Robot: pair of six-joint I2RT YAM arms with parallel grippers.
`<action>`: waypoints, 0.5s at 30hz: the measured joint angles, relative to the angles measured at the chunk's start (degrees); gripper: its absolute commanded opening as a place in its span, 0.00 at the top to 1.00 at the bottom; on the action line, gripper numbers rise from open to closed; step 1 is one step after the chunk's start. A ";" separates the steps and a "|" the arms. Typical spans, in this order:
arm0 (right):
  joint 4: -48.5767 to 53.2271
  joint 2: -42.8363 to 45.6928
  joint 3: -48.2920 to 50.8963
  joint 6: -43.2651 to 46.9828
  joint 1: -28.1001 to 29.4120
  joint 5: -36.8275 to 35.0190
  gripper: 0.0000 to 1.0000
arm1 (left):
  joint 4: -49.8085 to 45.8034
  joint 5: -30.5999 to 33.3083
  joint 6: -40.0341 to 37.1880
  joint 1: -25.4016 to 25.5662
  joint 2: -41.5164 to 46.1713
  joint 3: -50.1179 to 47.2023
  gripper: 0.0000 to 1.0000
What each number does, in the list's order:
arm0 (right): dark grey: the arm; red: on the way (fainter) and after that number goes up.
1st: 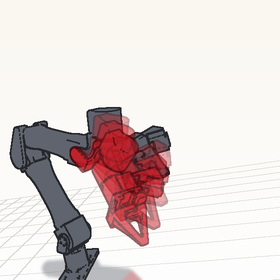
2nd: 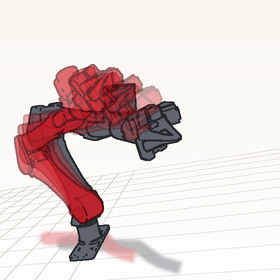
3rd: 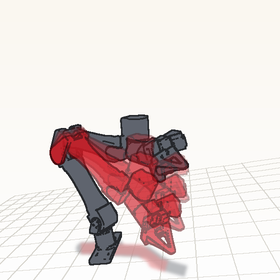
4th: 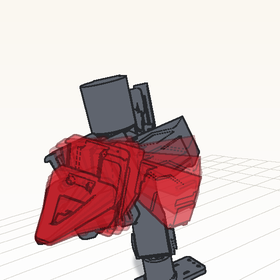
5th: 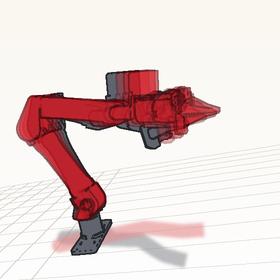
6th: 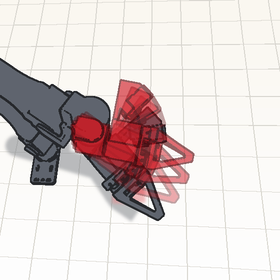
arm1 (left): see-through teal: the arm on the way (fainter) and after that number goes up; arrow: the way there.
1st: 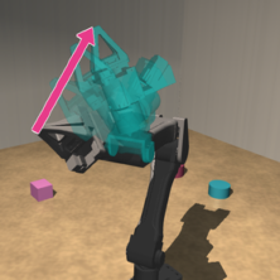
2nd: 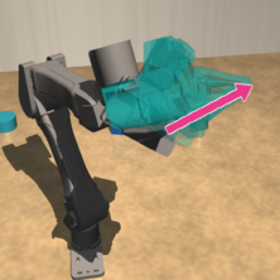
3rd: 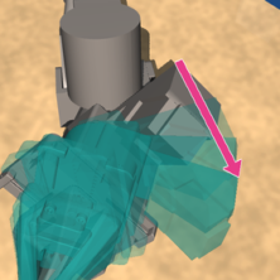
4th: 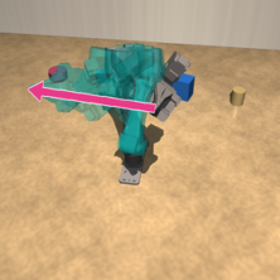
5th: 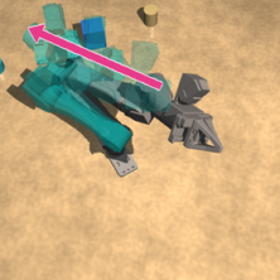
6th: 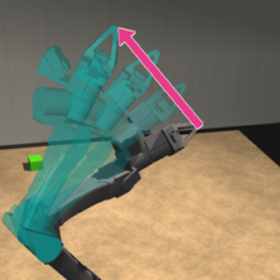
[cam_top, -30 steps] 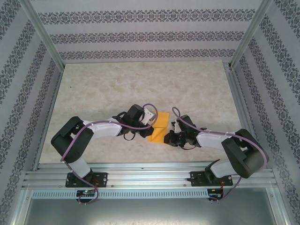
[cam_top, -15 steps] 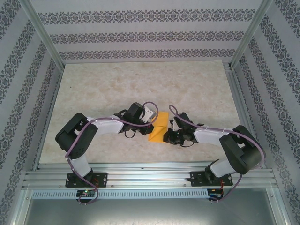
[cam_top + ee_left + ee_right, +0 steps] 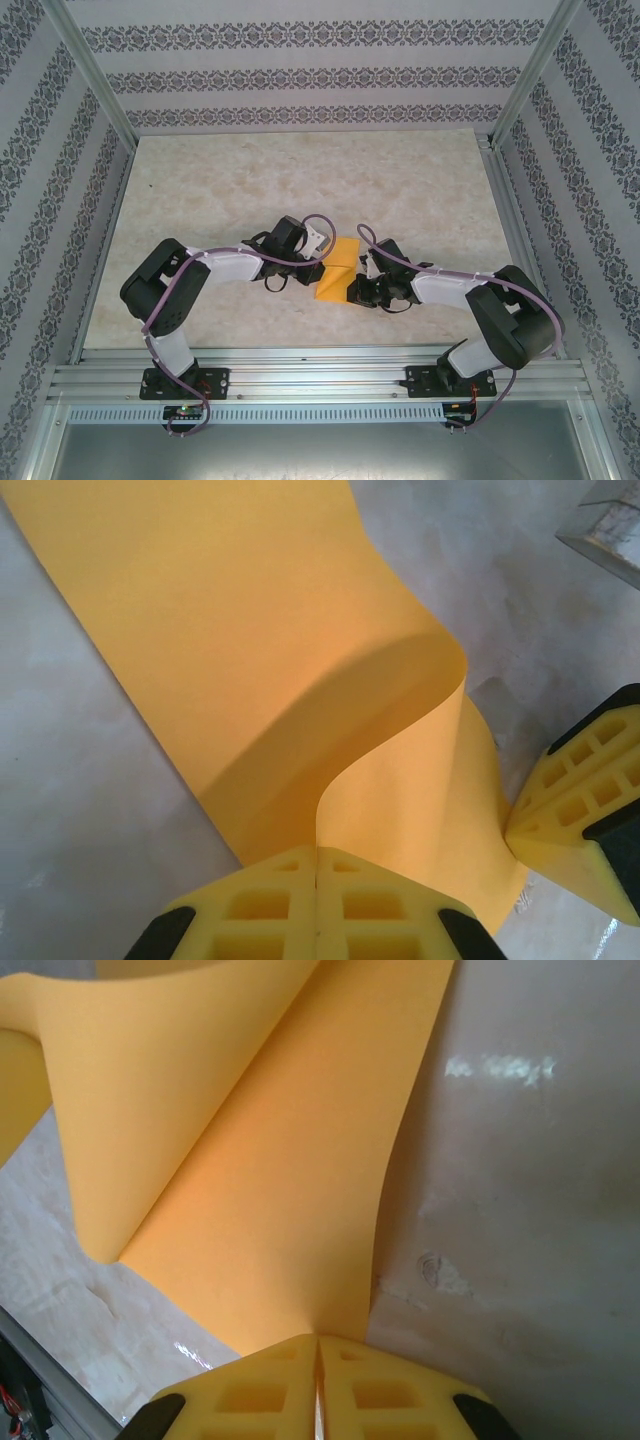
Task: Fold a paper plane with a square sheet of paper (fold left side to right side)
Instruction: Fold the triangle a second time at the center of the table.
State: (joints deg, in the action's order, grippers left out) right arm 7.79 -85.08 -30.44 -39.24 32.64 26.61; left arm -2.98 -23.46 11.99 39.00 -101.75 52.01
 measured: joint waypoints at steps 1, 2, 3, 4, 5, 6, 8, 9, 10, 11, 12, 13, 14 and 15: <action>0.15 -0.04 -0.09 0.11 0.00 0.00 0.90 | -0.04 0.00 -0.09 0.00 -0.09 0.11 0.99; 0.28 -0.11 -0.20 0.17 0.00 0.00 0.90 | -0.09 0.02 -0.20 0.00 -0.15 0.20 0.99; 0.39 -0.17 -0.28 0.22 0.00 0.00 0.90 | -0.17 0.09 -0.31 0.00 -0.22 0.35 0.99; 0.52 -0.22 -0.37 0.31 0.00 0.00 0.90 | -0.26 0.20 -0.44 0.00 -0.33 0.52 0.99; 0.63 -0.24 -0.46 0.37 0.00 0.00 0.90 | -0.28 0.24 -0.59 0.00 -0.37 0.59 0.99; 0.79 -0.31 -0.55 0.37 0.00 0.00 0.90 | -0.44 0.35 -0.68 0.00 -0.42 0.66 0.99; 0.85 -0.33 -0.59 0.39 0.00 0.00 0.90 | -0.48 0.46 -0.87 0.00 -0.61 0.72 0.99; 0.87 -0.33 -0.59 0.39 0.00 0.00 0.90 | -0.48 0.46 -0.98 0.00 -0.81 0.79 0.99; 0.87 -0.33 -0.59 0.39 0.00 0.00 0.90 | -0.50 0.52 -1.01 0.00 -1.03 0.87 0.99; 0.87 -0.35 -0.59 0.39 0.00 0.00 0.90 | -0.52 0.68 -1.03 0.00 -1.22 0.87 0.99; 0.85 -0.37 -0.59 0.39 0.00 0.00 0.90 | -0.52 0.87 -1.03 0.00 -1.36 0.90 0.99; 0.87 -0.37 -0.59 0.39 0.00 0.00 0.90 | -0.52 1.01 -1.03 0.00 -1.55 0.90 0.99; 0.90 -0.37 -0.61 0.39 0.00 0.00 0.90 | -0.52 1.18 -1.03 0.00 -1.75 0.90 0.99; 0.98 -0.39 -0.66 0.39 0.00 0.00 0.90 | -0.52 1.36 -1.03 0.00 -1.90 0.90 0.99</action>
State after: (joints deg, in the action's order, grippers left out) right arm 8.78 -85.47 -31.09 -38.85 32.64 26.61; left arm -3.51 -22.11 10.96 39.00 -103.66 52.90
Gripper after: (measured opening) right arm 0.101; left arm 0.061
